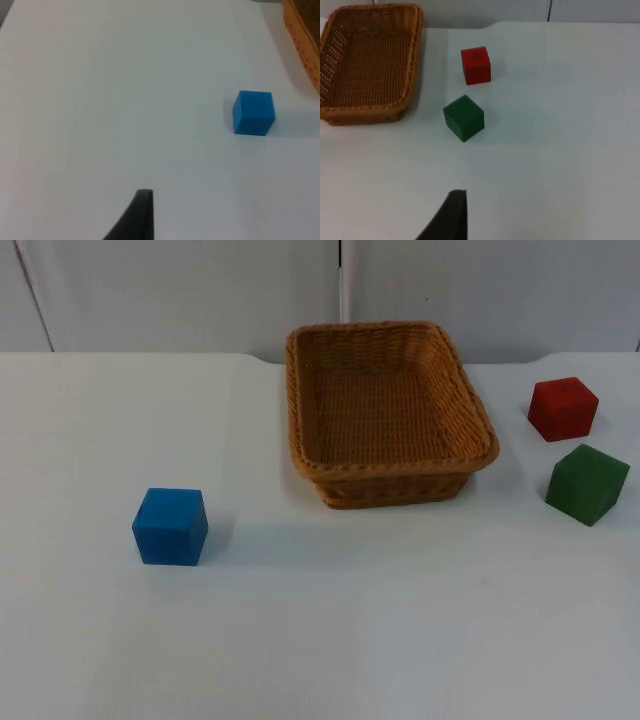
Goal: Pick up one cube with each hand and place exactly two cubes into the same basket, leaving the remaining cube outside.
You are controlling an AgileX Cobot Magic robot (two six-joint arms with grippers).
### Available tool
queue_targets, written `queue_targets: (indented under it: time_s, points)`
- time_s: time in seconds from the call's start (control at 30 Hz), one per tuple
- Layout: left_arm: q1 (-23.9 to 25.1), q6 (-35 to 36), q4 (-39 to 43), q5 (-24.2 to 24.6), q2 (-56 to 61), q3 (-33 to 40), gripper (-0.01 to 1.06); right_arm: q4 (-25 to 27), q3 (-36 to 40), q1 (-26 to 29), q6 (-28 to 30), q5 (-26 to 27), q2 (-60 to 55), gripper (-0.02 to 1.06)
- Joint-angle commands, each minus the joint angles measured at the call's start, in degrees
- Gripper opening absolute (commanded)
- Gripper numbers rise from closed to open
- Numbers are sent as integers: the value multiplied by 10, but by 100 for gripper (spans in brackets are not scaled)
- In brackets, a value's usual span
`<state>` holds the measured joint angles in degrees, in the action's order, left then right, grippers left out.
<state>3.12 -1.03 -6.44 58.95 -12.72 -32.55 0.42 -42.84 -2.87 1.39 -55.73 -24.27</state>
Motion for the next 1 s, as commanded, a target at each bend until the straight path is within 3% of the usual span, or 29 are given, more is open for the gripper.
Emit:
queue_targets:
  time_s: [0.0, 0.33, 0.67, 0.97]
  points:
    - [2, 0, -15, -15, -10, -8, 105, 1, -9, 4, 10, 17, -8, 105]
    - [2, -1, -40, -35, -90, -61, 105, 4, -55, 4, 10, 20, -76, 105]
    - [2, -8, -66, -98, -194, -69, 105, 4, -55, 4, 11, 40, -142, 105]
    - [2, -28, -66, -110, -282, -94, 105, 4, -55, 4, 17, 76, -214, 105]
